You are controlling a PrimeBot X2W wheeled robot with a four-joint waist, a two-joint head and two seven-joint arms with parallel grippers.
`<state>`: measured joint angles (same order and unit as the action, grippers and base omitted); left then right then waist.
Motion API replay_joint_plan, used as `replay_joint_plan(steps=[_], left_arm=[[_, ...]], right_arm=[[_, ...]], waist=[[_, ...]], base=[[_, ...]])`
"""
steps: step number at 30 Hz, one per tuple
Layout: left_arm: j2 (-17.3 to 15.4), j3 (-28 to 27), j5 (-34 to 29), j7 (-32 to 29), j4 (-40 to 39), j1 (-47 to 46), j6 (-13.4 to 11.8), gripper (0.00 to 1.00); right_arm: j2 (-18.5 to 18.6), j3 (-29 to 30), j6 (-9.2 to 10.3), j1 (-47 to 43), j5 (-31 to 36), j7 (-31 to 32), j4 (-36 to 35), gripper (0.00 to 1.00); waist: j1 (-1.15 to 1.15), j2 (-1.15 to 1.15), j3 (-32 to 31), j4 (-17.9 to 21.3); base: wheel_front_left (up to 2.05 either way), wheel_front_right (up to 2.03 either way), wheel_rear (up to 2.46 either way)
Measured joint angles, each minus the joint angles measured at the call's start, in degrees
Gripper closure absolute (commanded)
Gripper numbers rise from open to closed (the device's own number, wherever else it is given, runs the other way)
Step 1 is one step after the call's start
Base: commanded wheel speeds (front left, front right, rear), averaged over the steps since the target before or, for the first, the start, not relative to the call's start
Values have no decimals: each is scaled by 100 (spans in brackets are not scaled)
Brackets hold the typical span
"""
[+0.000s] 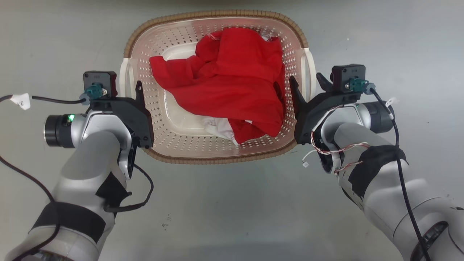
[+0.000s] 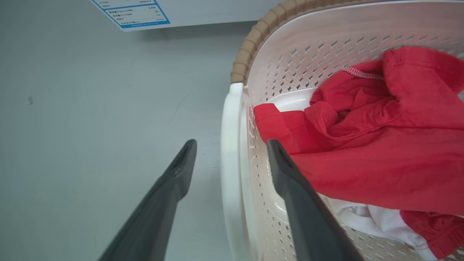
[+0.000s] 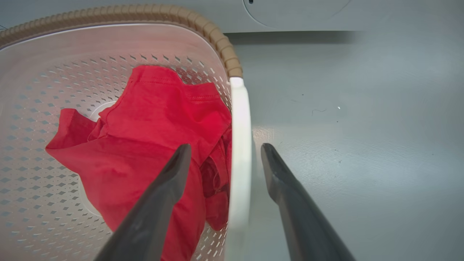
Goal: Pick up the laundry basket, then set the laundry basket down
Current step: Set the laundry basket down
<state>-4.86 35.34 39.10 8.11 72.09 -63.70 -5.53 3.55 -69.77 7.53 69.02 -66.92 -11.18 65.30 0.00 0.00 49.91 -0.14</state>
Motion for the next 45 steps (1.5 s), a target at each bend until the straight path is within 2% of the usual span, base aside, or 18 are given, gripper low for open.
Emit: replay_joint_plan(steps=[9, 13, 27, 39, 45], left_arm=[[5, 21, 2, 185, 20, 177, 113, 0], [55, 22, 4, 380, -7, 252, 245, 0], [126, -207, 118, 620, -444, 1215, 503, 0], [125, -528, 40, 620, -1525, 2393, 445, 0], [37, -757, -78, 620, -2107, 3157, 302, 0]], right_arm=[[-1, 54, 0, -242, -121, -115, 127, 0], [-1, 129, -10, -264, -140, -208, 199, 0], [32, 488, -299, -716, -163, -310, 233, 0], [188, 1025, -300, -1678, -46, -310, -126, 0], [188, 1348, -276, -2292, 157, -310, -511, 0]], waist=[[0, 0, -372, 50], [0, 0, -630, 55], [1, 0, -1647, 34], [0, 0, -2565, -39], [1, 1, -3079, -54]], base=[[0, 0, 0], [0, 0, 0], [0, 0, 0], [0, 0, 0], [0, 0, 0]])
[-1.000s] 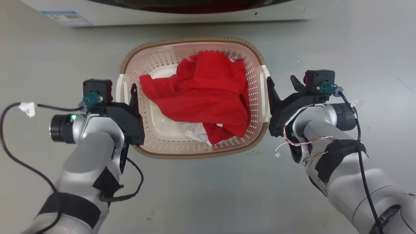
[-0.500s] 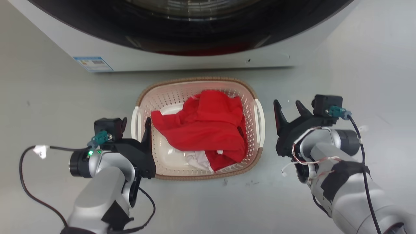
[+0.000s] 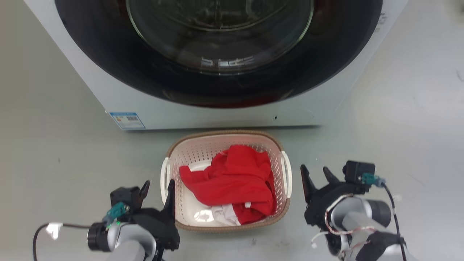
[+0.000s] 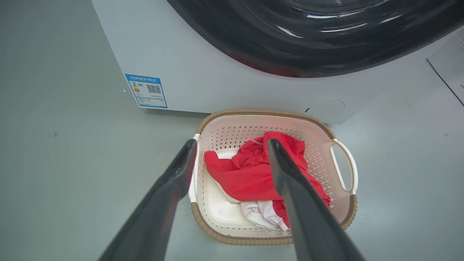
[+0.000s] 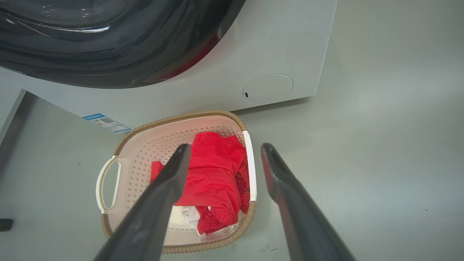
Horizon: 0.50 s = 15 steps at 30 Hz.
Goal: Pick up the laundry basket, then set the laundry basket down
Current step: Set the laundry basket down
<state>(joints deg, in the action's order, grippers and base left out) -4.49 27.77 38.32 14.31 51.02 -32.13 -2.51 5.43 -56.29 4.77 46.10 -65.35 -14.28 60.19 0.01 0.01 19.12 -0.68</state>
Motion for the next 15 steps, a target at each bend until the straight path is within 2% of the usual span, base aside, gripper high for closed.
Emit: replay_joint_plan(steps=[15], left_arm=[[-189, -421, -541, 0, -1497, 1982, -263, 0]], right_arm=[[194, 789, 185, -1978, 873, 1, -1305, 0]], waist=[[0, 0, -1288, 101]], base=[[0, 0, 0]])
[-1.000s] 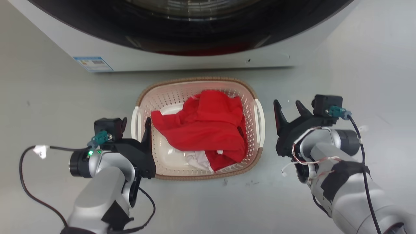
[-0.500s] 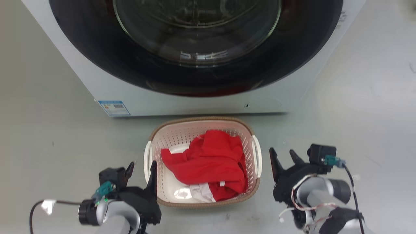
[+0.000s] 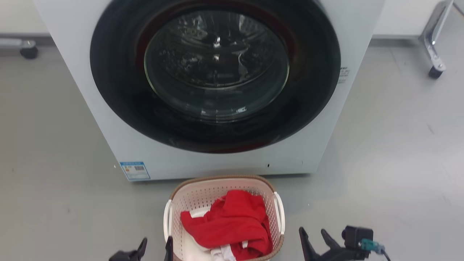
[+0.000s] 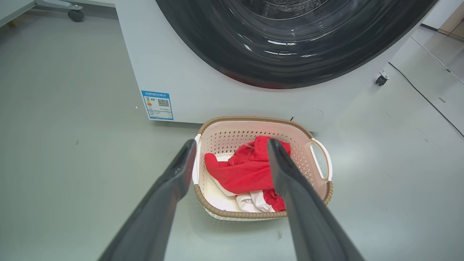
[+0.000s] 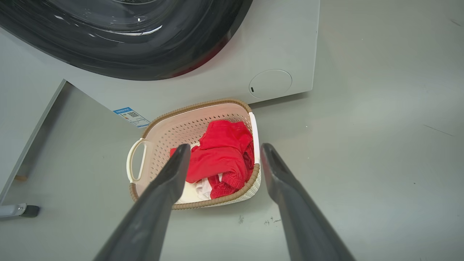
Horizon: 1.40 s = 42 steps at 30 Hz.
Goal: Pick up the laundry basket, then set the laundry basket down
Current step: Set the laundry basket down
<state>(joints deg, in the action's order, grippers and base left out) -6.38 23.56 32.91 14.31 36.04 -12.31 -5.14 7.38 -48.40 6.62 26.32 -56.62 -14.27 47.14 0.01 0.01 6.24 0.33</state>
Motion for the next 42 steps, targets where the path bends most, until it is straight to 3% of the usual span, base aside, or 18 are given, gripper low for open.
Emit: replay_joint_plan(steps=[15, 28, 42], left_arm=[[-5, -458, -469, 0, -1448, 1327, -148, 0], [0, -913, -790, 0, -2089, 1811, -192, 0], [59, -1066, -985, 0, -2348, 1960, -194, 0]], right_arm=[[188, 1165, 54, -1557, 1189, -1, -1827, 0], [-54, 2395, 69, -2635, 2464, -1, -2916, 0], [-285, 2900, 69, -3100, 3276, -1, -3697, 0]], waist=[[0, 0, -824, 153], [-1, -1, -911, 194], [-1, -1, -843, 192]], base=[[0, 0, 0], [0, 0, 0], [0, 0, 0]])
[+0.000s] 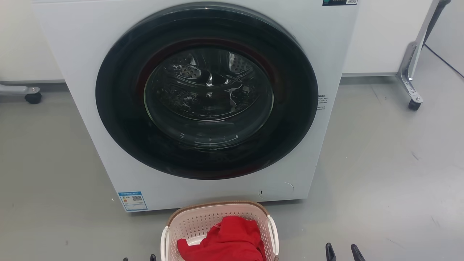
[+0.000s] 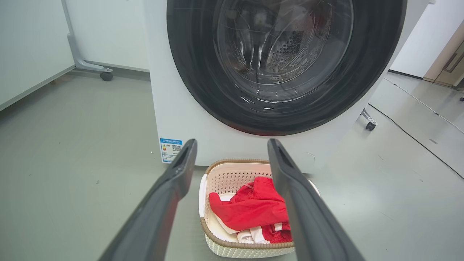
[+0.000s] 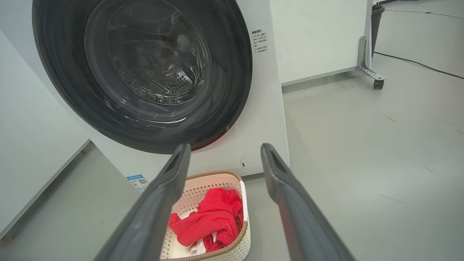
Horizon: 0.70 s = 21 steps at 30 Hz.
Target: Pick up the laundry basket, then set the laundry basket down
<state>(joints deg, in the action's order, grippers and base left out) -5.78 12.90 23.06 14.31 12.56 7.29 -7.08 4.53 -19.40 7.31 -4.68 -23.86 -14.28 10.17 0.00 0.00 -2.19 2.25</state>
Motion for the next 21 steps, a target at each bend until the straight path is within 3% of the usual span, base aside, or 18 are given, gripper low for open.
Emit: replay_joint_plan(steps=[9, 10, 21], left_arm=[[5, -44, -203, 0, -69, 5, -3, 0], [5, -44, -203, 0, -69, 5, -3, 100], [58, -67, -55, -73, 278, 129, 55, 100]], right_arm=[[-71, 101, 0, -118, 274, 0, -245, 0], [-71, 101, 0, -118, 274, 0, -245, 100], [-83, 171, -34, -285, 89, 67, 137, 100]], waist=[[0, -1, 27, -25], [0, -1, 27, -25], [0, -1, 38, -35]], base=[[0, 0, 0], [0, 0, 0], [0, 0, 0]])
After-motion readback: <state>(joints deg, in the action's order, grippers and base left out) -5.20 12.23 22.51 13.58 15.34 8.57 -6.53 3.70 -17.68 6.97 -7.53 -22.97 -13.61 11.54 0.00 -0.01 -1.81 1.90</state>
